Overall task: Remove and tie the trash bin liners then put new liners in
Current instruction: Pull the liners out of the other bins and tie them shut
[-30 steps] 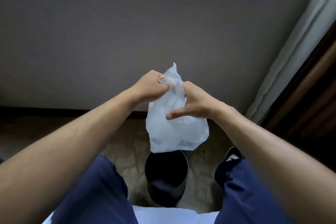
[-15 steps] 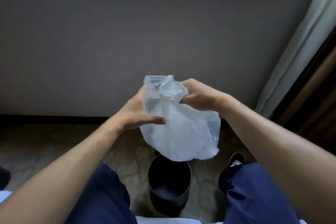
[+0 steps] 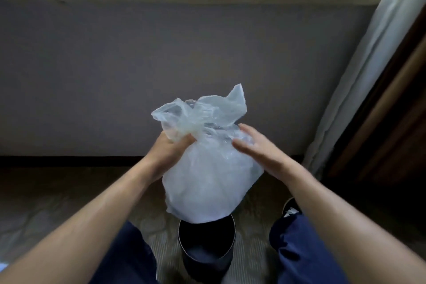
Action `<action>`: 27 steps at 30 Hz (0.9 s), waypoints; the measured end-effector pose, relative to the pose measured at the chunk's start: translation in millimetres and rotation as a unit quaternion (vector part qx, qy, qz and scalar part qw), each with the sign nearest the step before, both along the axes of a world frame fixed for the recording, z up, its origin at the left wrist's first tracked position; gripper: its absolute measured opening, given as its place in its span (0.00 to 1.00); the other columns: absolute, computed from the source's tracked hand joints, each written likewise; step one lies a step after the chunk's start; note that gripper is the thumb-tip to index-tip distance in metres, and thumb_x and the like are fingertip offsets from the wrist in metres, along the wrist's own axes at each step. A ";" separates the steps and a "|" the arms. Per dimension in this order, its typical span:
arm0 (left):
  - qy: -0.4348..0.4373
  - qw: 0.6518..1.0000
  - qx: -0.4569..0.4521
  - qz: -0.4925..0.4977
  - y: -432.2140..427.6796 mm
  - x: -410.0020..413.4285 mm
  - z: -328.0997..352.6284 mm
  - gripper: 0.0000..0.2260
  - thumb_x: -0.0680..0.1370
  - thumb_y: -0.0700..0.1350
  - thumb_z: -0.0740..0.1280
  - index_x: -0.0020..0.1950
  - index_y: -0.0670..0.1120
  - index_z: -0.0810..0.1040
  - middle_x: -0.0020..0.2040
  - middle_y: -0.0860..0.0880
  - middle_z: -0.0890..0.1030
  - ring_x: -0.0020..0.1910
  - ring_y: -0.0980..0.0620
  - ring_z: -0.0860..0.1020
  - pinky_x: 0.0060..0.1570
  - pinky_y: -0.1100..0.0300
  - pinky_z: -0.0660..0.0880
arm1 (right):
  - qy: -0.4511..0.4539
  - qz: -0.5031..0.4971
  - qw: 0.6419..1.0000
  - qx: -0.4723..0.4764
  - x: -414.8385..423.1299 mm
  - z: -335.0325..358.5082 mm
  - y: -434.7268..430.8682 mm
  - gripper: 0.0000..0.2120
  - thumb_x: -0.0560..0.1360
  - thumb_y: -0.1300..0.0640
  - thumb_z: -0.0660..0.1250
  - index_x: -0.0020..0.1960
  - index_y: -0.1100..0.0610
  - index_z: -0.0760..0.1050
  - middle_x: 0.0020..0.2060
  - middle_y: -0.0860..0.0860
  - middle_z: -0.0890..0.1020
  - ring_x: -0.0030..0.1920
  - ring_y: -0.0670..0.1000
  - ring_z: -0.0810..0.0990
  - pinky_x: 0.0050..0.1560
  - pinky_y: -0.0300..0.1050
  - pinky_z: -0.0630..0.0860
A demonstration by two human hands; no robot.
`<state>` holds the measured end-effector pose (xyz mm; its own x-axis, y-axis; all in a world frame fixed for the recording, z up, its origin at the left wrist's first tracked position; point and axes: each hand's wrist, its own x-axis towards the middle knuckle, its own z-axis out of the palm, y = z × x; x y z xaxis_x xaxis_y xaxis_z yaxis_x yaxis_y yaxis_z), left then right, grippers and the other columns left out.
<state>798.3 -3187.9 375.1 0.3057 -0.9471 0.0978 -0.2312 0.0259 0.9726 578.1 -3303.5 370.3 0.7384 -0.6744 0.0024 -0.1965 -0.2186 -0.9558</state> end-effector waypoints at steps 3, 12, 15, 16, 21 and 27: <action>-0.054 0.998 0.017 -0.003 -7.8 -25.6 0.1 0.09 0.81 0.48 0.63 0.54 0.52 0.83 0.52 0.50 0.85 0.54 0.49 0.84 0.55 0.40 0.80 | 0.015 0.055 0.998 -0.037 24.6 -1.2 19.8 0.26 0.71 0.48 0.78 0.67 0.45 0.76 0.60 0.38 0.82 0.63 0.38 0.78 0.63 0.37 0.75; 0.155 0.985 -0.047 -0.054 0.8 -2.8 14.8 0.23 0.71 0.36 0.59 0.66 0.39 0.78 0.60 0.40 0.82 0.58 0.44 0.81 0.54 0.51 0.79 | 0.110 -0.024 0.987 -0.115 28.5 -5.7 -0.6 0.21 0.66 0.45 0.78 0.50 0.60 0.82 0.44 0.56 0.86 0.45 0.54 0.86 0.48 0.60 0.83; 0.017 0.998 -0.048 0.020 12.3 25.4 1.7 0.23 0.69 0.41 0.66 0.65 0.46 0.79 0.58 0.48 0.83 0.60 0.50 0.80 0.59 0.56 0.77 | 0.059 -0.031 0.995 -0.080 23.0 -6.1 -4.5 0.16 0.72 0.52 0.76 0.50 0.65 0.81 0.46 0.60 0.85 0.46 0.58 0.85 0.50 0.61 0.82; -0.034 0.999 -0.017 0.002 16.3 28.7 -0.9 0.23 0.70 0.47 0.70 0.66 0.49 0.78 0.59 0.51 0.83 0.61 0.53 0.80 0.61 0.58 0.77 | 0.042 -0.031 0.996 -0.066 22.5 -5.4 -3.9 0.17 0.72 0.52 0.77 0.52 0.64 0.82 0.47 0.59 0.86 0.47 0.57 0.86 0.51 0.62 0.82; -0.152 0.976 0.080 -0.132 19.1 -5.5 5.3 0.29 0.68 0.62 0.78 0.66 0.56 0.78 0.61 0.58 0.82 0.61 0.60 0.79 0.62 0.57 0.75 | -0.032 -0.001 0.996 -0.078 48.1 -5.1 11.0 0.09 0.73 0.53 0.73 0.49 0.58 0.83 0.45 0.54 0.87 0.48 0.54 0.86 0.52 0.56 0.83; -0.071 0.992 0.019 -0.107 13.2 -37.8 13.4 0.14 0.69 0.52 0.80 0.53 0.56 0.82 0.50 0.55 0.85 0.53 0.55 0.83 0.53 0.58 0.80 | -0.043 -0.059 0.980 -0.186 67.3 3.6 27.7 0.14 0.79 0.61 0.68 0.35 0.50 0.77 0.30 0.41 0.80 0.32 0.35 0.77 0.38 0.27 0.70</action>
<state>760.5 -3174.6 388.5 0.0839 -0.9926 0.0883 -0.3590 0.0526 0.9318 645.4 -3275.8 373.9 0.6414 -0.6957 0.3233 -0.1629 -0.5354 -0.8288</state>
